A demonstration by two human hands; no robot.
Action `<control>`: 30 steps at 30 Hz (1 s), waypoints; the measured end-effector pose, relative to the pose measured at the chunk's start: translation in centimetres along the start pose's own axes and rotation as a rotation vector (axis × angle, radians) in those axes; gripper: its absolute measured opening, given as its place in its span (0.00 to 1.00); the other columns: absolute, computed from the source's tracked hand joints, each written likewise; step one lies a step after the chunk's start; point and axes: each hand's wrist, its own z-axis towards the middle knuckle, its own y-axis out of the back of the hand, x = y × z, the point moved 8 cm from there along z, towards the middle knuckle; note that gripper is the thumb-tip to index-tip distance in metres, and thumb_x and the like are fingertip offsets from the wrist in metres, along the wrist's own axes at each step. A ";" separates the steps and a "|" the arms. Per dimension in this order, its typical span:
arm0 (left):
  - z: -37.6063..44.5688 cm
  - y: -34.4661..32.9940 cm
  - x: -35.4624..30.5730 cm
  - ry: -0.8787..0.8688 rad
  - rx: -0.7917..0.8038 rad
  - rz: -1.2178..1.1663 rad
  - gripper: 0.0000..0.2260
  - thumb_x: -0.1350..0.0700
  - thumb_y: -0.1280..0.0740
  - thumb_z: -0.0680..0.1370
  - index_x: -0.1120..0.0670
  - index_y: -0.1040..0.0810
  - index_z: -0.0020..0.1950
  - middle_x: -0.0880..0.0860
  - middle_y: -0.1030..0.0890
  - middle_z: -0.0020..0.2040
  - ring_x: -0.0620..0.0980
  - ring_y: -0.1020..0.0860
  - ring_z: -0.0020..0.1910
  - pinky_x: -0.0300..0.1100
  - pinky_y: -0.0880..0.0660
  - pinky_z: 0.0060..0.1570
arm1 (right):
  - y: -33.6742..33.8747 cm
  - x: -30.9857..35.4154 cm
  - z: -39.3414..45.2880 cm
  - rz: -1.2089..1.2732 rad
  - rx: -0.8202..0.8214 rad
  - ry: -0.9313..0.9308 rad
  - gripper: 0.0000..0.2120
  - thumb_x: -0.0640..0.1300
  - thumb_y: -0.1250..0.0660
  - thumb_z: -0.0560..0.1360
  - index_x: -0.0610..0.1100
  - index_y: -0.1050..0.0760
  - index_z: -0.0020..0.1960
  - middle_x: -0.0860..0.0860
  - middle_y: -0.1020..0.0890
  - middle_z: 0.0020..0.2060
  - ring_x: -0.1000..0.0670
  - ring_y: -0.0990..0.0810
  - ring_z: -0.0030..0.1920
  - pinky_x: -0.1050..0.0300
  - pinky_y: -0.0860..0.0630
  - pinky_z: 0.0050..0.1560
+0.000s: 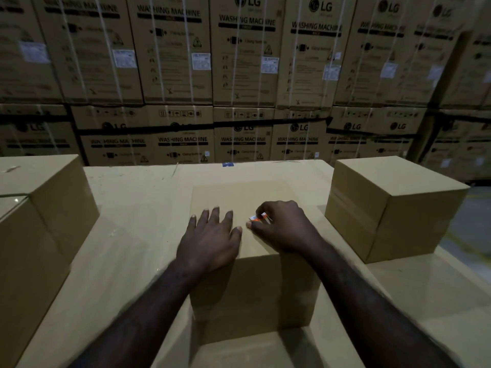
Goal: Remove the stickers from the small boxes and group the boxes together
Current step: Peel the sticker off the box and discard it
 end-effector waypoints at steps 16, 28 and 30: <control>-0.6 0.3 -0.2 0.005 0.006 -0.008 0.28 0.40 0.56 0.82 0.49 0.52 0.79 0.55 0.52 0.80 0.56 0.53 0.78 0.56 0.55 0.76 | 0.6 2.8 -0.6 -0.167 -0.170 0.201 0.11 0.48 0.37 0.80 0.44 0.20 0.54 0.49 0.16 0.44 0.52 0.20 0.40 0.55 0.21 0.41; -1.1 0.6 -0.4 -0.006 0.004 -0.031 0.27 0.41 0.55 0.82 0.49 0.52 0.79 0.55 0.52 0.80 0.56 0.53 0.78 0.55 0.55 0.76 | 2.4 -2.0 0.0 0.513 -0.158 -0.061 0.10 0.50 0.47 0.83 0.45 0.31 0.55 0.49 0.19 0.51 0.51 0.20 0.51 0.48 0.20 0.50; -1.1 0.6 -0.4 -0.004 0.006 -0.030 0.28 0.40 0.55 0.82 0.49 0.52 0.79 0.55 0.52 0.80 0.56 0.53 0.78 0.55 0.55 0.76 | 1.7 -1.2 -0.4 0.516 -0.022 0.009 0.10 0.50 0.47 0.83 0.45 0.31 0.55 0.52 0.20 0.50 0.54 0.21 0.51 0.54 0.22 0.49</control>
